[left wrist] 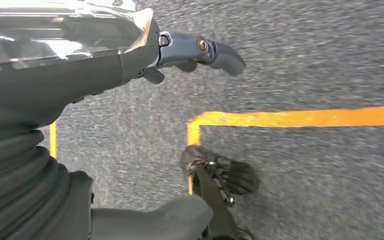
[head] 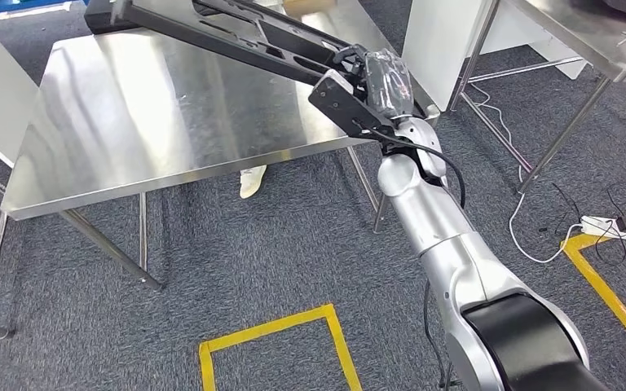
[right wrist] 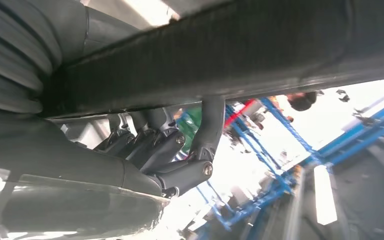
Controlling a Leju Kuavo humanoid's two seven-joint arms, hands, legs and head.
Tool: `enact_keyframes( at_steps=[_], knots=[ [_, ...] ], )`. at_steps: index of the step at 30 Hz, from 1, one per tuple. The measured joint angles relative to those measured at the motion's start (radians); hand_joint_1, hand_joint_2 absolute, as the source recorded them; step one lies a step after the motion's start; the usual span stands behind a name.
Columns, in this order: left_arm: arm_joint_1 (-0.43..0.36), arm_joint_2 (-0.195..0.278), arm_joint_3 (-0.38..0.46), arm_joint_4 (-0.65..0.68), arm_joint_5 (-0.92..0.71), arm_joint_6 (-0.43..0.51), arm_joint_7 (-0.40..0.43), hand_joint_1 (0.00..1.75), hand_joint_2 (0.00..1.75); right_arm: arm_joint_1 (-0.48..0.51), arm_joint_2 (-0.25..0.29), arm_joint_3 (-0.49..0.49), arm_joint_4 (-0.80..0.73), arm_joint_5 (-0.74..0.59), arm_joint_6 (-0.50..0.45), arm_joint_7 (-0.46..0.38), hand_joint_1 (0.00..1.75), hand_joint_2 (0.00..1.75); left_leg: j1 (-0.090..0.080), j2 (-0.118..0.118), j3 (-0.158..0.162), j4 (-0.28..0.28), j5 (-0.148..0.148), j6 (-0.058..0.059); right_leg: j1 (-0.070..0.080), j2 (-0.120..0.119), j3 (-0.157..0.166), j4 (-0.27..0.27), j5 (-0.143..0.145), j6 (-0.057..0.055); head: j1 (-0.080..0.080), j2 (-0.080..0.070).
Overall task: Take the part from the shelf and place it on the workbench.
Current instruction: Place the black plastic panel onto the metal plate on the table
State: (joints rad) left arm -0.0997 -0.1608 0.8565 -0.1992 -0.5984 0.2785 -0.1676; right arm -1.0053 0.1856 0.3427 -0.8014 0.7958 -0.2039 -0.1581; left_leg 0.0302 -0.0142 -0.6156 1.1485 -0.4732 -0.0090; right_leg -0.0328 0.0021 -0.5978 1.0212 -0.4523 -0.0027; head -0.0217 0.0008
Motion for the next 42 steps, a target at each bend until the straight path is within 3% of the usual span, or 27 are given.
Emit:
enact_keyframes(
  at_steps=[1,3,6,7,8,10,11,12,13,15,17,19,21,22,23,24,25,26,27,29,31,33,35,37,39,40,42],
  knots=[
    [0.0,0.0,0.002,0.0,0.003,0.0,0.0,0.0,1.75,-0.002,0.003,0.0,0.001,0.0,0.0,-0.001,1.75,1.75,0.0,0.006,-0.046,0.061,-0.005,-0.004,0.001,0.0,0.013,0.0,-0.012,-0.005,-0.001,0.0],
    [0.002,-0.001,0.006,0.0,0.009,0.001,0.0,0.0,1.75,-0.002,0.008,0.0,0.006,-0.001,0.0,-0.004,1.75,1.75,-0.001,0.01,-0.135,0.14,-0.057,-0.007,0.005,0.001,0.044,-0.001,-0.04,-0.009,-0.002,0.0],
    [0.009,-0.001,0.016,0.0,0.013,0.002,0.0,0.0,1.75,-0.001,0.014,0.0,0.015,-0.002,0.0,-0.006,1.75,1.75,-0.006,0.011,-0.192,0.101,-0.105,0.003,0.011,0.002,0.097,-0.002,-0.084,-0.01,-0.002,0.0],
    [0.01,-0.001,0.018,0.0,0.013,0.002,0.0,0.0,1.75,0.0,0.016,0.0,0.017,-0.002,0.0,-0.007,1.75,1.75,-0.011,0.011,-0.192,0.058,-0.083,0.013,0.014,0.003,0.114,-0.003,-0.097,-0.01,-0.003,0.0],
    [0.012,-0.001,0.019,0.0,0.014,0.002,0.0,0.0,1.75,0.001,0.018,0.0,0.019,-0.002,0.0,-0.008,1.75,1.75,-0.018,0.011,-0.189,0.008,-0.031,0.027,0.014,0.002,0.126,-0.007,-0.109,-0.01,-0.003,0.0],
    [0.018,0.004,0.023,0.001,0.015,0.003,0.0,0.0,1.75,0.005,0.021,0.0,0.027,-0.002,0.0,-0.01,1.75,1.75,-0.042,0.0,-0.179,-0.106,0.129,0.06,0.02,0.005,0.164,-0.021,-0.138,-0.006,-0.002,0.0],
    [0.02,0.005,0.025,0.001,0.015,0.003,0.0,0.0,1.75,0.007,0.025,0.001,0.03,-0.002,-0.001,-0.011,1.75,1.75,-0.051,-0.007,-0.167,-0.143,0.183,0.068,0.024,0.008,0.188,-0.035,-0.149,-0.003,-0.001,0.0],
    [0.021,0.006,0.026,0.001,0.016,0.004,0.0,0.0,1.75,0.006,0.029,0.001,0.032,-0.002,-0.001,-0.013,1.75,1.75,-0.056,-0.012,-0.154,-0.166,0.206,0.07,0.028,0.01,0.213,-0.043,-0.15,0.003,0.001,0.0],
    [0.02,0.004,0.027,0.001,0.017,0.004,0.0,0.0,1.75,0.0,0.033,0.002,0.031,-0.002,-0.002,-0.015,1.75,1.75,-0.057,-0.015,-0.133,-0.173,0.194,0.069,0.032,0.012,0.223,-0.041,-0.143,0.011,0.0,0.0],
    [0.015,0.0,0.029,0.001,0.02,0.005,0.0,0.0,1.75,-0.015,0.039,0.002,0.03,-0.003,-0.003,-0.018,1.75,1.75,-0.056,-0.013,-0.095,-0.184,0.168,0.071,0.034,0.011,0.191,0.04,-0.106,0.025,-0.001,0.0],
    [0.013,-0.002,0.032,0.001,0.023,0.006,0.0,0.0,1.75,-0.015,0.038,0.002,0.032,-0.005,-0.004,-0.02,1.75,1.75,-0.054,-0.014,-0.052,-0.189,0.136,0.081,0.035,0.009,0.098,0.178,-0.103,0.019,-0.003,0.0],
    [0.013,-0.004,0.036,0.001,0.023,0.006,0.0,0.0,1.75,0.001,0.031,0.002,0.04,-0.006,-0.004,-0.021,1.75,1.75,-0.054,-0.019,-0.007,-0.189,0.096,0.087,0.035,0.009,0.006,0.251,-0.165,0.005,-0.002,0.0],
    [0.015,-0.005,0.04,0.001,0.023,0.007,-0.001,0.0,1.75,0.015,0.023,0.002,0.048,-0.006,-0.004,-0.023,1.75,1.75,-0.054,-0.028,0.041,-0.189,0.057,0.085,0.033,0.009,-0.056,0.22,-0.234,0.001,-0.002,0.0],
    [0.016,-0.005,0.042,0.001,0.023,0.008,-0.001,0.0,1.75,0.018,0.019,0.002,0.052,-0.007,-0.004,-0.027,1.75,1.75,-0.054,-0.033,0.065,-0.189,0.039,0.082,0.032,0.009,-0.078,0.175,-0.236,0.007,-0.001,0.0],
    [0.017,-0.005,0.043,0.001,0.023,0.011,-0.002,0.0,1.75,0.021,0.015,0.002,0.055,-0.008,-0.004,-0.032,1.75,1.75,-0.055,-0.036,0.089,-0.188,0.019,0.08,0.031,0.009,-0.095,0.115,-0.189,0.021,-0.001,0.0],
    [0.019,-0.005,0.044,0.002,0.023,0.015,-0.004,0.0,1.75,0.025,0.009,0.002,0.061,-0.009,-0.004,-0.036,1.75,1.75,-0.056,-0.041,0.111,-0.185,-0.001,0.078,0.029,0.008,-0.104,0.05,-0.091,0.042,-0.002,0.0],
    [0.02,-0.005,0.046,0.003,0.023,0.019,-0.005,0.0,1.75,0.03,0.003,0.002,0.067,-0.01,-0.005,-0.039,1.75,1.75,-0.056,-0.045,0.127,-0.18,-0.02,0.074,0.029,0.007,-0.102,0.002,0.004,0.052,-0.003,0.0],
    [0.02,-0.005,0.047,0.004,0.022,0.023,-0.006,0.0,1.75,0.036,0.0,0.002,0.071,-0.011,-0.005,-0.04,1.75,1.75,-0.056,-0.048,0.14,-0.178,-0.037,0.069,0.03,0.006,-0.096,-0.029,0.082,0.054,-0.006,0.0],
    [0.02,-0.005,0.048,0.005,0.022,0.026,-0.008,0.0,1.75,0.038,-0.001,0.002,0.074,-0.011,-0.006,-0.041,1.75,1.75,-0.055,-0.048,0.147,-0.171,-0.047,0.064,0.031,0.006,-0.084,-0.04,0.122,0.046,-0.006,0.0],
    [0.016,-0.003,0.049,0.004,0.022,0.031,-0.012,0.0,1.75,0.029,0.004,0.0,0.07,-0.01,-0.006,-0.041,1.75,1.75,-0.054,-0.042,0.135,-0.131,-0.042,0.057,0.025,0.008,-0.059,-0.047,0.111,0.018,-0.004,0.0],
    [0.011,-0.003,0.05,0.005,0.021,0.035,-0.017,0.0,1.75,0.011,0.01,0.0,0.063,-0.009,-0.005,-0.042,1.75,1.75,-0.052,-0.024,0.081,-0.035,-0.04,0.046,0.014,0.008,-0.034,-0.058,0.097,-0.001,-0.006,0.0],
    [0.005,-0.003,0.05,0.005,0.021,0.037,-0.02,0.0,1.75,-0.003,0.013,0.0,0.058,-0.008,-0.004,-0.04,1.75,1.75,-0.04,-0.004,0.002,0.077,-0.093,0.026,0.009,0.008,-0.019,-0.061,0.083,-0.012,-0.012,0.0],
    [0.003,-0.002,0.051,0.005,0.021,0.037,-0.021,0.0,1.75,-0.007,0.012,0.0,0.056,-0.006,-0.004,-0.037,1.75,1.75,-0.023,0.005,-0.065,0.144,-0.138,0.009,0.004,0.008,-0.013,-0.061,0.075,-0.011,-0.012,0.0],
    [0.003,0.0,0.055,0.005,0.023,0.037,-0.022,0.0,1.75,-0.007,0.009,0.0,0.053,-0.006,-0.004,-0.033,1.75,1.75,-0.006,0.01,-0.078,0.108,-0.097,-0.007,-0.005,0.009,-0.008,-0.059,0.069,-0.002,-0.012,0.0],
    [0.003,0.001,0.062,0.006,0.027,0.037,-0.025,0.0,1.75,-0.007,0.006,0.0,0.046,-0.006,-0.004,-0.031,1.75,1.75,0.01,0.015,-0.036,-0.023,-0.002,-0.026,-0.013,0.008,0.003,-0.054,0.059,0.014,-0.013,0.0],
    [0.002,0.0,0.066,0.006,0.029,0.036,-0.027,0.0,1.75,-0.008,0.004,-0.001,0.043,-0.006,-0.003,-0.031,1.75,1.75,0.012,0.019,-0.013,-0.085,0.018,-0.031,-0.013,0.008,0.006,-0.051,0.054,0.023,-0.017,0.0],
    [0.0,0.0,0.072,0.005,0.033,0.036,-0.029,0.0,1.75,-0.01,0.001,-0.001,0.039,-0.007,-0.002,-0.03,1.75,1.75,0.011,0.024,0.011,-0.145,0.028,-0.021,-0.006,0.005,0.006,-0.047,0.043,0.042,-0.02,0.0]
  ],
)
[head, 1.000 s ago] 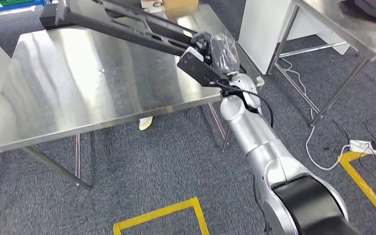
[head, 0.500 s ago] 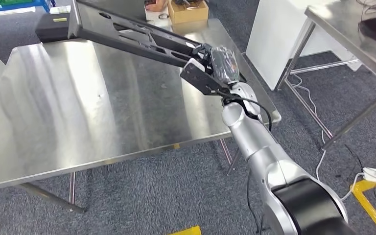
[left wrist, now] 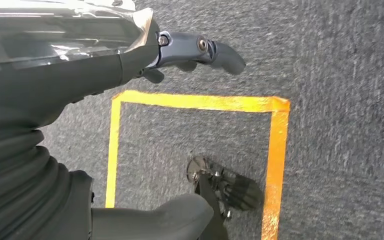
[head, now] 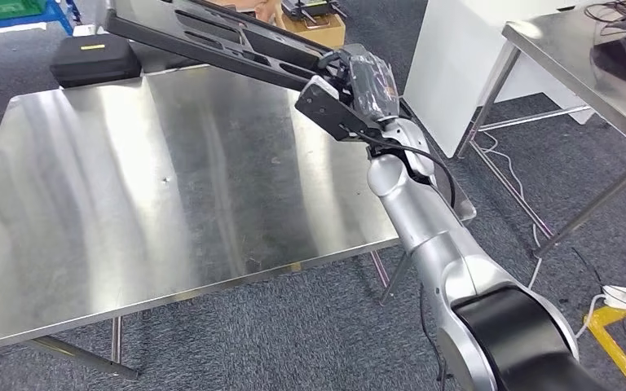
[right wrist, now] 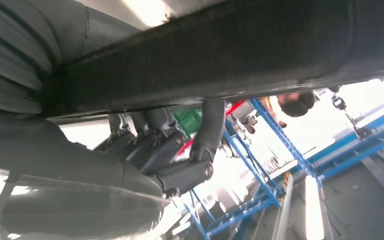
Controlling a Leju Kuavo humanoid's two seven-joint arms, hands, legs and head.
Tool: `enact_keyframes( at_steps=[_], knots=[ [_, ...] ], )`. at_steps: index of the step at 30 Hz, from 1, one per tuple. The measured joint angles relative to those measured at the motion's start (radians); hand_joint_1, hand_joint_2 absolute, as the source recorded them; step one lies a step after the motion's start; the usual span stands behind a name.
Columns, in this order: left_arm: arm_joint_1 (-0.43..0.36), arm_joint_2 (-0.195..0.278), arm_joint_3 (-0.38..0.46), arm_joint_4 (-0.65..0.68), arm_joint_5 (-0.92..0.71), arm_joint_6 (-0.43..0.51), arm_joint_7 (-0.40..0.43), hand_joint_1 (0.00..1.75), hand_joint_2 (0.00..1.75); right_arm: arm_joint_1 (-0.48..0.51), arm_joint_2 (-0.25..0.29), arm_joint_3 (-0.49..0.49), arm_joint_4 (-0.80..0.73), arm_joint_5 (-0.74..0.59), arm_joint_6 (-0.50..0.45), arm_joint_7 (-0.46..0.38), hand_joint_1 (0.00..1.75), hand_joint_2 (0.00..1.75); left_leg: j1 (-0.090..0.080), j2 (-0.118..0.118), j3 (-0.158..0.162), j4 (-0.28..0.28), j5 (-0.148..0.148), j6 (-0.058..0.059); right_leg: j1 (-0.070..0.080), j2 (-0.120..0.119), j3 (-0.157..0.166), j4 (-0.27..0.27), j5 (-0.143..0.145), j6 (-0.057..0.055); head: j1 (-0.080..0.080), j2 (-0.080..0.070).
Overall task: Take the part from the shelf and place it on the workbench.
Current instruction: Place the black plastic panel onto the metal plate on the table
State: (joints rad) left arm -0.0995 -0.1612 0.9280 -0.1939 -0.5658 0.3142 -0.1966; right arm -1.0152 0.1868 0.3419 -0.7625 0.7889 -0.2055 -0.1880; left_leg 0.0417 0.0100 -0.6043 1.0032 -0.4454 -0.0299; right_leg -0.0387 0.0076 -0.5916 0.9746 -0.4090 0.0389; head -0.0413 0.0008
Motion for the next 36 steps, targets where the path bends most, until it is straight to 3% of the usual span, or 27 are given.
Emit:
enact_keyframes(
  at_steps=[2,3,5,8,15,17,22,31,36],
  knots=[
    [-0.001,0.001,0.003,-0.001,0.001,0.0,-0.001,0.0,1.75,-0.001,-0.002,0.0,-0.003,0.0,0.001,0.001,1.75,1.75,-0.006,-0.002,0.004,0.002,0.003,0.027,0.005,-0.003,-0.003,0.0,-0.005,0.016,0.006,0.0],
    [-0.001,0.0,0.004,-0.001,0.001,0.0,-0.003,0.0,1.75,-0.001,-0.004,-0.001,-0.005,0.0,0.001,0.001,1.75,1.75,-0.009,-0.005,0.005,0.003,0.006,0.034,0.005,-0.004,-0.001,0.003,-0.006,0.02,0.01,0.0],
    [-0.002,-0.001,0.005,-0.001,0.001,0.002,-0.008,0.0,1.75,-0.002,-0.008,-0.002,-0.008,0.001,0.001,0.002,1.75,1.75,-0.014,-0.011,0.008,0.003,0.009,0.042,0.0,-0.008,0.002,0.005,-0.008,0.014,0.013,0.0],
    [-0.002,-0.002,0.007,-0.001,0.001,0.008,-0.017,0.0,1.75,-0.002,-0.01,-0.002,-0.012,0.001,0.0,0.006,1.75,1.75,-0.018,-0.019,0.008,0.004,0.008,0.043,-0.002,-0.01,0.012,-0.005,-0.006,0.001,0.017,0.0],
    [-0.001,-0.004,0.011,-0.001,-0.004,0.017,-0.048,0.0,1.75,-0.002,-0.024,0.003,-0.012,0.063,0.019,0.067,1.75,1.75,-0.028,-0.023,0.005,0.005,0.003,0.053,-0.005,-0.012,0.023,-0.02,-0.005,0.001,0.019,0.0],
    [-0.002,-0.004,0.012,-0.001,-0.009,0.02,-0.066,0.0,1.75,-0.004,-0.029,0.013,0.004,0.119,0.023,0.104,1.75,1.75,-0.029,-0.022,0.006,0.004,0.002,0.055,-0.005,-0.012,0.023,-0.021,-0.005,0.004,0.018,0.0],
    [-0.006,-0.005,0.014,-0.001,-0.029,-0.002,-0.123,0.0,1.75,0.001,-0.034,0.061,0.134,0.271,0.006,0.197,1.75,1.75,-0.029,-0.02,0.006,0.004,0.0,0.056,-0.004,-0.012,0.022,-0.021,-0.008,0.031,0.018,0.0],
    [-0.008,-0.006,0.022,-0.001,-0.014,-0.059,-0.156,0.0,1.75,0.039,-0.039,0.096,0.27,0.339,-0.002,0.241,1.75,1.75,-0.024,-0.018,0.007,0.001,0.0,0.056,0.001,-0.011,0.017,-0.016,-0.008,0.032,0.018,0.0],
    [-0.01,-0.007,0.052,-0.001,0.04,-0.095,-0.185,0.0,1.75,0.04,-0.015,0.105,0.329,0.38,0.019,0.27,1.75,1.75,-0.021,-0.016,0.008,0.0,0.001,0.055,0.003,-0.011,0.017,-0.015,-0.009,0.032,0.018,0.0]
  ],
)
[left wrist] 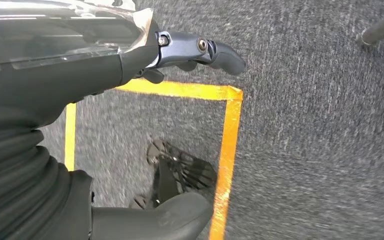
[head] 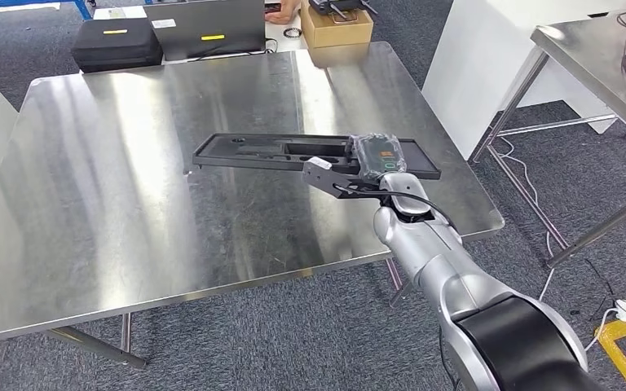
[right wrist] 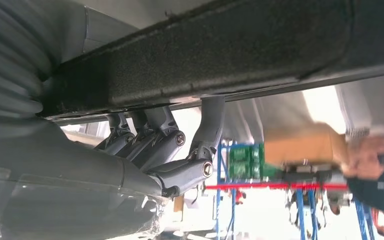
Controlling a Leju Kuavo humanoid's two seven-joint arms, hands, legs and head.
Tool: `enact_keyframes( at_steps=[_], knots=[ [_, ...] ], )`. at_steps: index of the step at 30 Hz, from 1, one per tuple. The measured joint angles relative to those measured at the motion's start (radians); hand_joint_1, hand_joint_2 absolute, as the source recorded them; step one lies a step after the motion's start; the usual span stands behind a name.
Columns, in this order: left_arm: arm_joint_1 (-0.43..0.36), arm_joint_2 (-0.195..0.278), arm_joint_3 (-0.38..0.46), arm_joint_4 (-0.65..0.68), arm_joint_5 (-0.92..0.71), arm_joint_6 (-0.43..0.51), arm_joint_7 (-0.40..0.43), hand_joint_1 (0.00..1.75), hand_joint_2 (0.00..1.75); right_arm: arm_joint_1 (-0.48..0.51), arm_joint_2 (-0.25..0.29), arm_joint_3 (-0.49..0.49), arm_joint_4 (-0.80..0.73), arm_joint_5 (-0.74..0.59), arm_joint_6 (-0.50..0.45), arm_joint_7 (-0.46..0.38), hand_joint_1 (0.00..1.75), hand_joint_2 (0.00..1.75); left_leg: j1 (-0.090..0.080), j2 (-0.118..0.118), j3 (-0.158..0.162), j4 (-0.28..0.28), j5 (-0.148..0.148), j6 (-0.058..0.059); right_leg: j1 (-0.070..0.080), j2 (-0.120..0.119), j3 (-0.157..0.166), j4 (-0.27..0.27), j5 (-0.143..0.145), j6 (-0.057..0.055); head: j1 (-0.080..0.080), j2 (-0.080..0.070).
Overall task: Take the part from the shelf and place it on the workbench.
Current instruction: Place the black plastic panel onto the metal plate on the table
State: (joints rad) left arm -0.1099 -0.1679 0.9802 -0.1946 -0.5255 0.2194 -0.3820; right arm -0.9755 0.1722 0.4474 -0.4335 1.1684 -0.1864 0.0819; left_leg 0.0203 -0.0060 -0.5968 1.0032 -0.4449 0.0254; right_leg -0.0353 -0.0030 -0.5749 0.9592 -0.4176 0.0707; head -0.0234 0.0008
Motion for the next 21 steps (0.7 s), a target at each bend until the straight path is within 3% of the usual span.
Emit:
enact_keyframes(
  at_steps=[8,18,21],
  knots=[
    [-0.004,-0.001,0.067,0.0,0.044,0.003,-0.011,0.0,1.75,0.025,0.06,0.004,0.075,0.028,0.012,0.017,1.75,1.75,0.001,0.001,0.0,0.0,0.0,0.0,0.0,0.001,0.0,0.0,0.0,-0.001,0.0,0.0],
    [-0.006,-0.001,0.094,0.0,0.046,0.007,-0.01,0.0,1.75,0.035,0.077,0.004,0.11,0.035,0.011,0.016,1.75,1.75,0.001,0.001,0.0,0.0,0.0,0.0,0.0,0.001,0.0,0.0,0.0,-0.001,0.0,0.0],
    [-0.006,-0.001,0.099,0.0,0.049,0.014,-0.009,0.0,1.75,0.035,0.081,0.004,0.116,0.042,0.011,0.014,0.44,0.44,0.001,0.002,0.0,0.0,0.0,0.0,0.0,0.001,0.0,0.0,0.0,-0.001,0.0,0.0]
  ],
)
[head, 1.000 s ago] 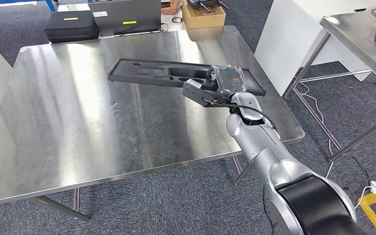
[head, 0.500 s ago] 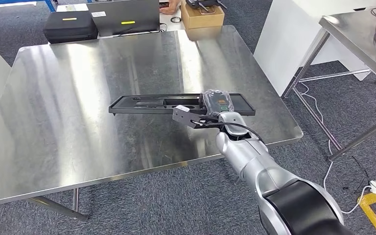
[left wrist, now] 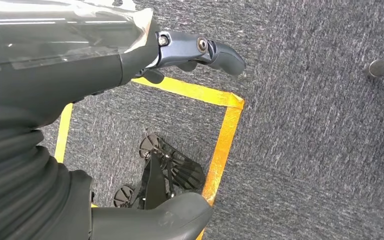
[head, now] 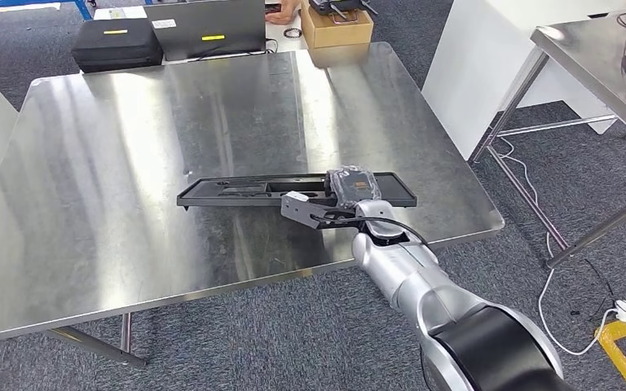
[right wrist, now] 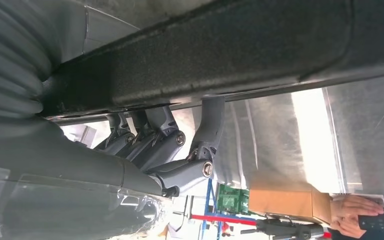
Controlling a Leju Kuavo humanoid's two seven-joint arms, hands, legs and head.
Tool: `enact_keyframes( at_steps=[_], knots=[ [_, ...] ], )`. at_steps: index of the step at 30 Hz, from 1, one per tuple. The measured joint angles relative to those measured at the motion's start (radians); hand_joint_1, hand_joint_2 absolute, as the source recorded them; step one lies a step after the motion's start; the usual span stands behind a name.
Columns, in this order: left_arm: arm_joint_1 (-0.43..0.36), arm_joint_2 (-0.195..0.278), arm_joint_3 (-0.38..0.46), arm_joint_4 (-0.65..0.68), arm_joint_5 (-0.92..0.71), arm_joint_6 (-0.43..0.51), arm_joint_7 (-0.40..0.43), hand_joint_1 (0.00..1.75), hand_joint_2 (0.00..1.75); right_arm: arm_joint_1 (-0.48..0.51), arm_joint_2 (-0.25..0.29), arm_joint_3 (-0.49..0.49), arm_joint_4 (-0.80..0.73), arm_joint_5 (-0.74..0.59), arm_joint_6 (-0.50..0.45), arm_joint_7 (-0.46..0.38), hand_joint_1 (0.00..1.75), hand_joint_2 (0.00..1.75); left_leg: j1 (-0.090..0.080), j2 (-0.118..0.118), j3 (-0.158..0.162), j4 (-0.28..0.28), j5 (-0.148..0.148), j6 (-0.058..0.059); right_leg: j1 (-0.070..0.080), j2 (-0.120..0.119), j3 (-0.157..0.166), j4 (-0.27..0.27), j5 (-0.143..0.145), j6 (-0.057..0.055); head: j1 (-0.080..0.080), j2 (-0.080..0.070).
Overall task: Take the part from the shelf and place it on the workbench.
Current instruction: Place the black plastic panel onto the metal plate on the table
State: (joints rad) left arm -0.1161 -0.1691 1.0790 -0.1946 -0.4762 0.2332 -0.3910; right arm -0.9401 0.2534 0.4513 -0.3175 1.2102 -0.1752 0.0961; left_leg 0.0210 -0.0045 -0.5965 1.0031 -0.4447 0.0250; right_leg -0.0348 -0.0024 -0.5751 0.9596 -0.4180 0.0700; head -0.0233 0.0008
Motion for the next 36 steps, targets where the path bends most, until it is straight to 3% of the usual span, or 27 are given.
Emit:
enact_keyframes(
  at_steps=[1,5,18,36],
  knots=[
    [0.0,0.0,0.001,0.0,0.001,0.003,0.002,0.0,1.75,0.0,0.002,0.0,0.002,0.003,0.0,-0.001,0.0,0.0,0.0,0.0,0.0,0.0,0.0,0.0,0.0,0.0,0.0,0.0,0.0,0.0,0.0,0.0],
    [-0.001,0.0,0.003,0.0,0.001,0.008,0.028,0.0,0.0,0.005,0.011,0.0,0.006,0.009,0.0,-0.002,0.0,0.0,0.0,0.0,0.0,0.0,0.0,0.0,0.0,0.0,0.0,0.0,0.0,0.0,0.0,0.0],
    [-0.001,0.0,0.038,0.0,0.035,-0.137,0.101,0.0,0.0,0.019,0.017,-0.017,0.008,0.03,0.0,-0.009,0.0,0.0,0.0,0.0,0.0,0.0,0.0,0.0,0.0,0.0,0.0,0.0,0.0,0.0,0.0,0.0],
    [-0.001,0.003,0.043,0.0,-0.011,-0.183,0.117,0.0,0.0,0.041,-0.007,-0.142,0.008,0.047,0.015,-0.059,0.0,0.0,0.0,0.0,0.0,0.0,0.0,0.0,0.0,0.0,0.0,0.0,0.0,0.0,0.0,0.0]
  ],
)
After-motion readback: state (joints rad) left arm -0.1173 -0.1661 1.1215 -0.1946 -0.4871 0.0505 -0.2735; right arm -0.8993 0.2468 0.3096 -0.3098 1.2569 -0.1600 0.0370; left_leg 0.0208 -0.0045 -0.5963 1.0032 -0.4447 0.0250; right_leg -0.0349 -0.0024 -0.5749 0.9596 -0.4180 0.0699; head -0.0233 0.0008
